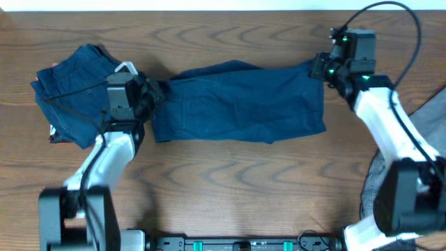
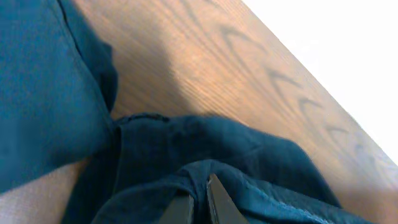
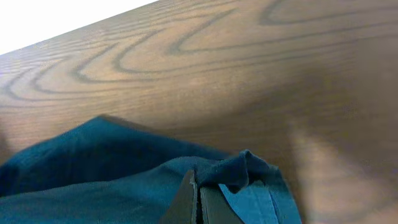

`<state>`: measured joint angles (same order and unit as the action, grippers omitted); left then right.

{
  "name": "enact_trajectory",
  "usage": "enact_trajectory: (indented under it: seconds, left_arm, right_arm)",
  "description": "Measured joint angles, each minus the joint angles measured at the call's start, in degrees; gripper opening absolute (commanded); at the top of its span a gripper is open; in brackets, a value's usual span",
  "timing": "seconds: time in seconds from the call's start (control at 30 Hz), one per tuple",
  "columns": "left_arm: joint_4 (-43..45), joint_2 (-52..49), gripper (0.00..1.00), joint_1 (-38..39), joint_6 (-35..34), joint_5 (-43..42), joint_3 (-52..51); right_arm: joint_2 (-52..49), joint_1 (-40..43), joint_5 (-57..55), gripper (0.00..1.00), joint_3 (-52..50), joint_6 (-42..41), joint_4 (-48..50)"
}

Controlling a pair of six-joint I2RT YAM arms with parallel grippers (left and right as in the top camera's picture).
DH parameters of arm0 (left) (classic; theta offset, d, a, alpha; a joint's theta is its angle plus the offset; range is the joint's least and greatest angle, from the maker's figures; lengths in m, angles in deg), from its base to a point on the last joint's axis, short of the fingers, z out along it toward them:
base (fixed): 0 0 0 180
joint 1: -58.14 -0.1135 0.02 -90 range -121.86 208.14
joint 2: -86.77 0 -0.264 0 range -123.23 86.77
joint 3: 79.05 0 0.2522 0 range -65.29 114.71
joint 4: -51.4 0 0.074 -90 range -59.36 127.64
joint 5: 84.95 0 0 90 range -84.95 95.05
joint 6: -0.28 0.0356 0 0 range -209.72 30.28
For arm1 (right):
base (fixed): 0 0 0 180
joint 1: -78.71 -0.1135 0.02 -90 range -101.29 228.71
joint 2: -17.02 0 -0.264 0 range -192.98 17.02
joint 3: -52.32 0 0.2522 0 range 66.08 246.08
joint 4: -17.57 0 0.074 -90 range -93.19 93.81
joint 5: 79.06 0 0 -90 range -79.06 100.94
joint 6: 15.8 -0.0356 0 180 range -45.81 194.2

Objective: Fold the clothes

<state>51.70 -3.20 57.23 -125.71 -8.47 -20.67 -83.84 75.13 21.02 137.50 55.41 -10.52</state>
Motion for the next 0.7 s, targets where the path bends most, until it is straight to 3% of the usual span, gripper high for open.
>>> enact_trajectory:
  seconds: [0.1, 0.13, 0.17, 0.23, 0.3, 0.4, 0.47, 0.6, 0.7]
  left_arm:
    - [4.17, -3.65, 0.08, -0.33, 0.00, 0.63, -0.04]
    - [5.09, -4.31, 0.23, -0.46, 0.02, 0.74, -0.11]
    - [5.84, -4.72, 0.52, -0.59, 0.28, 0.94, -0.11]
    - [7.30, -4.90, 0.98, -1.11, 0.00, 1.70, -0.11]
    - [7.61, -4.83, 0.98, -1.70, 0.00, 1.55, -0.11]
    - [4.02, -4.61, 0.98, -3.06, -0.04, -1.31, 0.00]
    - [-1.68, -4.15, 0.98, -3.85, 0.02, -3.41, 0.15]
    - [-13.64, -3.67, 0.98, -4.35, 1.42, -5.51, 0.09]
    - [-16.11, -3.67, 0.98, -4.26, 3.43, -5.75, -0.15]
  right_arm:
    - [-3.21, -1.42, -0.85, 0.11, 0.00, -0.09, 5.31]
    - [-4.07, -1.88, -0.96, 0.20, 0.00, -0.09, 7.02]
    - [-4.79, -2.12, -1.07, 0.42, 0.00, -0.24, 8.96]
    - [-5.51, -2.80, -1.31, 0.68, 0.00, 0.15, 11.63]
    - [-5.49, -3.17, -1.46, 0.84, 0.00, 0.42, 12.31]
    - [-5.46, -3.19, -1.49, 0.90, 0.17, 1.11, 9.90]
    - [-5.46, -3.15, -1.18, 0.87, 0.20, 1.62, 6.29]
    - [-5.46, -3.15, 0.61, 0.69, 0.33, 3.21, -3.87]
    - [-5.46, -3.17, 1.05, 0.67, 0.20, 4.55, -9.09]
